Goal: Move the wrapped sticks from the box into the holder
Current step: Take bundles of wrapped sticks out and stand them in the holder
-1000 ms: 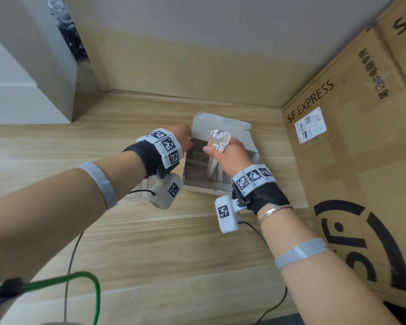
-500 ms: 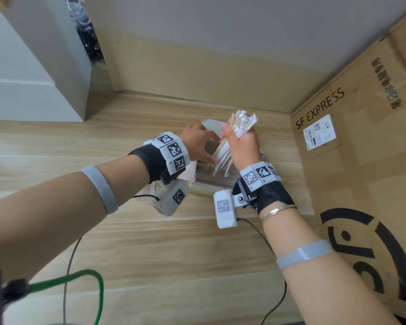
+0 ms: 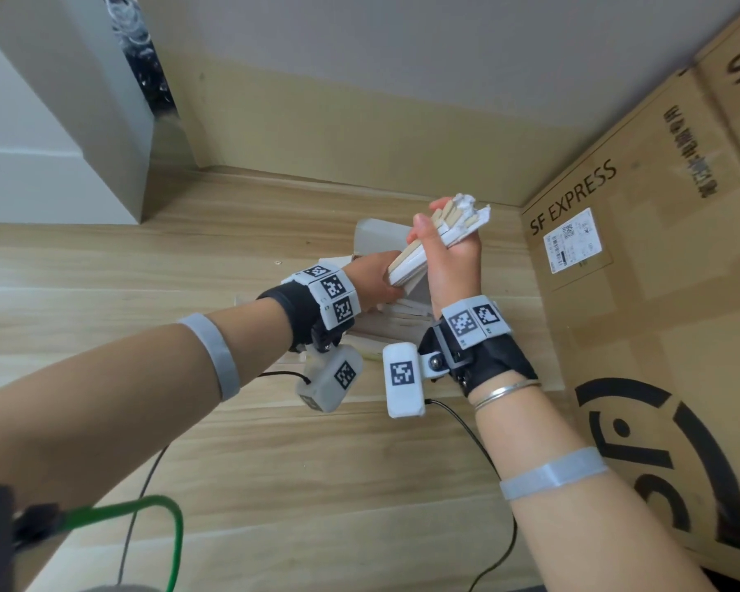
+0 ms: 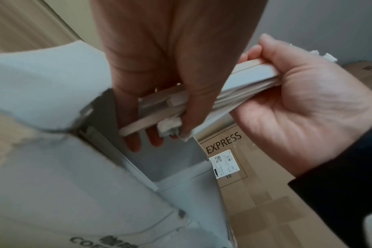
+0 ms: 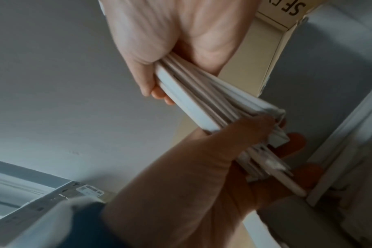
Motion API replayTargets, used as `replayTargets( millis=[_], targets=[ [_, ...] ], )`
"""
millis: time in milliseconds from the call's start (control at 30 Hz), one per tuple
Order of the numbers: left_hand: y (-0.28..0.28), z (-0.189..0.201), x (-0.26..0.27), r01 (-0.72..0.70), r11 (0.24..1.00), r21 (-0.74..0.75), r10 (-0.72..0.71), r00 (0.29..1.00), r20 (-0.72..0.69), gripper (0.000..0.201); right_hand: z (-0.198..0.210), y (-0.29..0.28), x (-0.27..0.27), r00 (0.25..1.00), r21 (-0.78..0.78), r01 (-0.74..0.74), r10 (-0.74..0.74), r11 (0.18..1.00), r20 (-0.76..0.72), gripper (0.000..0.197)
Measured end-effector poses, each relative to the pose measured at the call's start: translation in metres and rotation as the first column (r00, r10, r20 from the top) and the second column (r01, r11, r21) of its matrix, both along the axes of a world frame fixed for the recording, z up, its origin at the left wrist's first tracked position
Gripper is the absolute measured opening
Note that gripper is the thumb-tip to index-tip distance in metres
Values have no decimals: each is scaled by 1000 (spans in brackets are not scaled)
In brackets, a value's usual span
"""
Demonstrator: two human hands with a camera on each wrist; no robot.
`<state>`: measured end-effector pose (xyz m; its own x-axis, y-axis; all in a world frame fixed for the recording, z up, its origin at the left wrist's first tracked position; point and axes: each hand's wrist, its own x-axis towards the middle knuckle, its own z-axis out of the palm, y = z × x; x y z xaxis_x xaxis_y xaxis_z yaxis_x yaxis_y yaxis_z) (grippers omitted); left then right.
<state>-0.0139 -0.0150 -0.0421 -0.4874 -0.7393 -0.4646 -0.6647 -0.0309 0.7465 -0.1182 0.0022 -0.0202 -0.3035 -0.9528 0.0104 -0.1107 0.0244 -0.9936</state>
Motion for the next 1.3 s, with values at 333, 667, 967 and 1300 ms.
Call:
replayTargets(
  millis=[333,667,967,1300],
  targets=[
    [-1,4,3,-48,997,55,47,999,15,52,-13,6,10,999,180,-11,16,984,-29,17],
    [-17,22,57,-34,996,-77,47,986,161,50,-9,0,18,993,57,-26,33,998,-117,29],
    [-6,20,103,31,998,55,-52,904,425,39,-5,1,47,985,38,-92,97,995,-141,16],
    [1,27,123,61,967,247,-144,932,333,41,5,-9,68,954,3,-176,171,984,-246,17]
  ],
)
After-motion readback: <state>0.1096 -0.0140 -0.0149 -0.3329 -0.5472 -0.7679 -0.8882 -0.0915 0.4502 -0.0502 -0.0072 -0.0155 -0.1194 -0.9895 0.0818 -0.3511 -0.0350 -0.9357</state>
